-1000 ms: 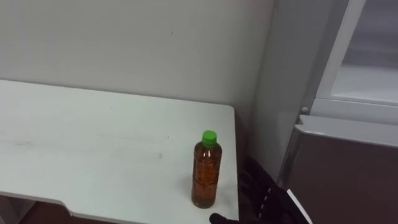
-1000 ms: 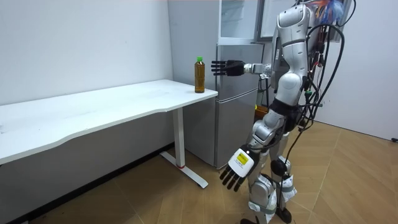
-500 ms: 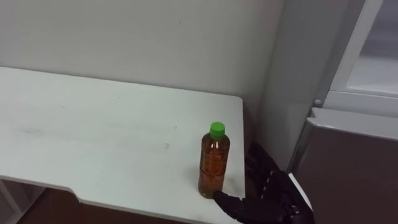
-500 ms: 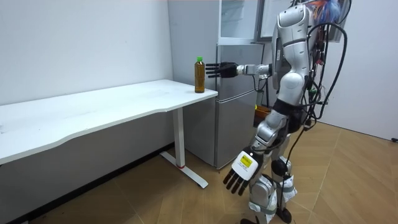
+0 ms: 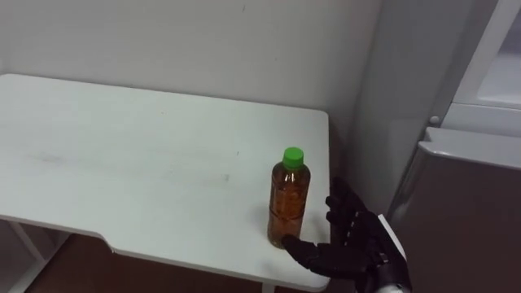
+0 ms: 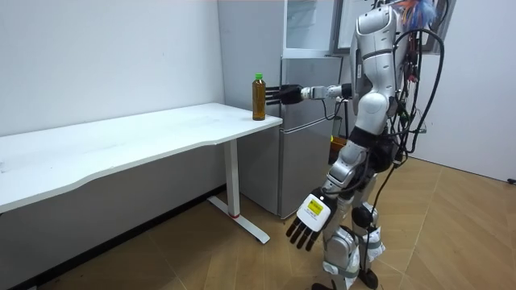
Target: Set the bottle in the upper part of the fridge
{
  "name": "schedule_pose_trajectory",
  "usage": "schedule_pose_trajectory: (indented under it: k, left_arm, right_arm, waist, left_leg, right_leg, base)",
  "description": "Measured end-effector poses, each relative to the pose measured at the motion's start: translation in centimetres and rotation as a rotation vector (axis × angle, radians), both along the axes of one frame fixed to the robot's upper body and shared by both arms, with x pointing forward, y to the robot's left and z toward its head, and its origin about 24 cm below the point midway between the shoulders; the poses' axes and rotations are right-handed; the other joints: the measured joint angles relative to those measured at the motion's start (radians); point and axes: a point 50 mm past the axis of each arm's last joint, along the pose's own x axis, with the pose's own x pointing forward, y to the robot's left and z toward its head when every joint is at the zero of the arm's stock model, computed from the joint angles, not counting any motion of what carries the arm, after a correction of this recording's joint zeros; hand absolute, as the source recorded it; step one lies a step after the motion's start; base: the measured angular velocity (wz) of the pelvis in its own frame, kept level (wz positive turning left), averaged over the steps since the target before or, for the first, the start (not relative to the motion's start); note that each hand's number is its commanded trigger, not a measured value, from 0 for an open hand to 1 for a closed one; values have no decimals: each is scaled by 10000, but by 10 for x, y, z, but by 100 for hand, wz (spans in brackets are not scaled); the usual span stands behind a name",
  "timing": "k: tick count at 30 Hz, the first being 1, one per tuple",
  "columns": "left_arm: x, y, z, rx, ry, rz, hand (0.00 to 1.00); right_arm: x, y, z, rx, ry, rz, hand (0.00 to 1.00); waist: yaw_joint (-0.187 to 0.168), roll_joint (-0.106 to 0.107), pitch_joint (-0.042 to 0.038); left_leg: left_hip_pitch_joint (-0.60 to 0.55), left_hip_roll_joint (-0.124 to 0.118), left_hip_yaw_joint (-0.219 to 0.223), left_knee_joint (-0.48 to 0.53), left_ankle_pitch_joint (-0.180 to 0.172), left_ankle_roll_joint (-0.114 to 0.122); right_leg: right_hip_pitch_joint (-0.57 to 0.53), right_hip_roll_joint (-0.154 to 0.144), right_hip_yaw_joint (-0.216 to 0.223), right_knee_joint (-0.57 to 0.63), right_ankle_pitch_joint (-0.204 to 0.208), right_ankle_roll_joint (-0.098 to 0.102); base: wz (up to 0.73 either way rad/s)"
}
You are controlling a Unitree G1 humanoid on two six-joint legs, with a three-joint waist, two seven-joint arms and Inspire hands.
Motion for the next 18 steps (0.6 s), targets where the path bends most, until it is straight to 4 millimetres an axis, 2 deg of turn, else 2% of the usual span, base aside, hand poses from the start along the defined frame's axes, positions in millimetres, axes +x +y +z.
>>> schedule_pose_trajectory:
  k: [8,18]
  left_arm:
    - [6,-3,1,62,-135,-81,0]
    - [1,-1,-1,132,155,-12,0]
  right_arm:
    - [2,-2,-6,-137,293,-265,0]
    - [2,-8,-11,37,594,-524,0]
  waist:
    - [50,-16,-12]
    - [352,-11,-8]
  left_leg:
    - [-37,-8,46,-265,165,-30]
    - [-66,-9,-92,-298,235,-47]
  right_leg:
    - [-160,-8,1,-1,19,-28]
    - [-140,-28,-206,0,26,-38]
  base:
    - [0]
    - [3]
